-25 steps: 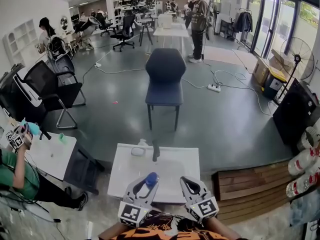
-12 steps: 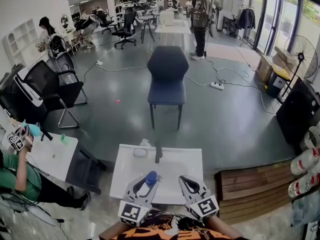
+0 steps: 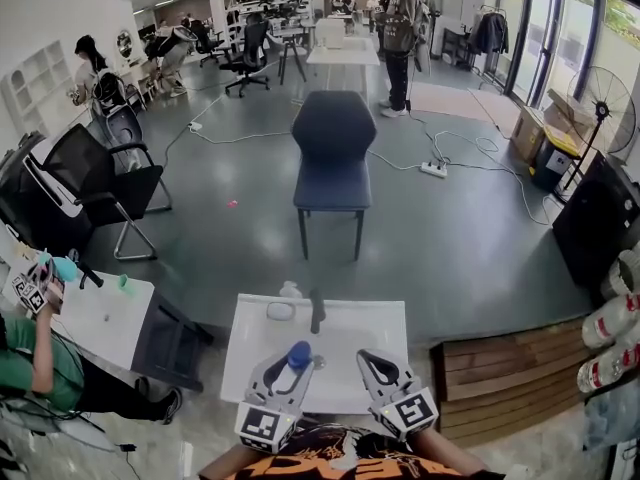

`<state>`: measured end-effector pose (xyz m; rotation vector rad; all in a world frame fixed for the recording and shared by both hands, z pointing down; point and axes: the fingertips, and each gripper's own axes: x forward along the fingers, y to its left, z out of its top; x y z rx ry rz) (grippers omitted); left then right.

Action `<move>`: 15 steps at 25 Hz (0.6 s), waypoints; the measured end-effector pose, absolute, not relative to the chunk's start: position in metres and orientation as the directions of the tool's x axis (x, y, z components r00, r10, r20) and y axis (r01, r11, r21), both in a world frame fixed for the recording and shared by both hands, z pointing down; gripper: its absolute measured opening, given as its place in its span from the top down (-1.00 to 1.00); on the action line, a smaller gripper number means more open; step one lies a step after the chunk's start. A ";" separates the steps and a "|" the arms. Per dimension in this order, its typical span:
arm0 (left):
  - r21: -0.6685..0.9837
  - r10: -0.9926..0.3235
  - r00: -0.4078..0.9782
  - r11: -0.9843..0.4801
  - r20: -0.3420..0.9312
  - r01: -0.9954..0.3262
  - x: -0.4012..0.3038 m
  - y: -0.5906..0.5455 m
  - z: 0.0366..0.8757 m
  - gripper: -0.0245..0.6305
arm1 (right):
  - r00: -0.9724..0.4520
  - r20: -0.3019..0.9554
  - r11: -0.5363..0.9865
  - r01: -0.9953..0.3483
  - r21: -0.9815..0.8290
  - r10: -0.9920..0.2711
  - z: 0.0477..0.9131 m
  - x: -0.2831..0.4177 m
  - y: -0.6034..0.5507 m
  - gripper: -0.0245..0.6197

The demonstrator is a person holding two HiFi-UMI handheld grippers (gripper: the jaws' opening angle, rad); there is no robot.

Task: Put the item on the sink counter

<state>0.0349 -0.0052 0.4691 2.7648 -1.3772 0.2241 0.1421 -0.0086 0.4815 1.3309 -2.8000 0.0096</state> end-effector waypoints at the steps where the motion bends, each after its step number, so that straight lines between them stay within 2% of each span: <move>1: -0.024 -0.791 0.594 -0.603 0.149 -0.797 0.034 -0.008 0.469 0.44 | -0.630 0.042 0.631 -0.776 0.010 -0.776 0.482 0.141 -0.012 0.88; 15: -0.010 -0.792 0.594 -0.601 0.146 -0.799 0.020 -0.041 0.465 0.44 | -0.616 0.069 0.619 -0.785 0.039 -0.785 0.478 0.127 -0.042 0.88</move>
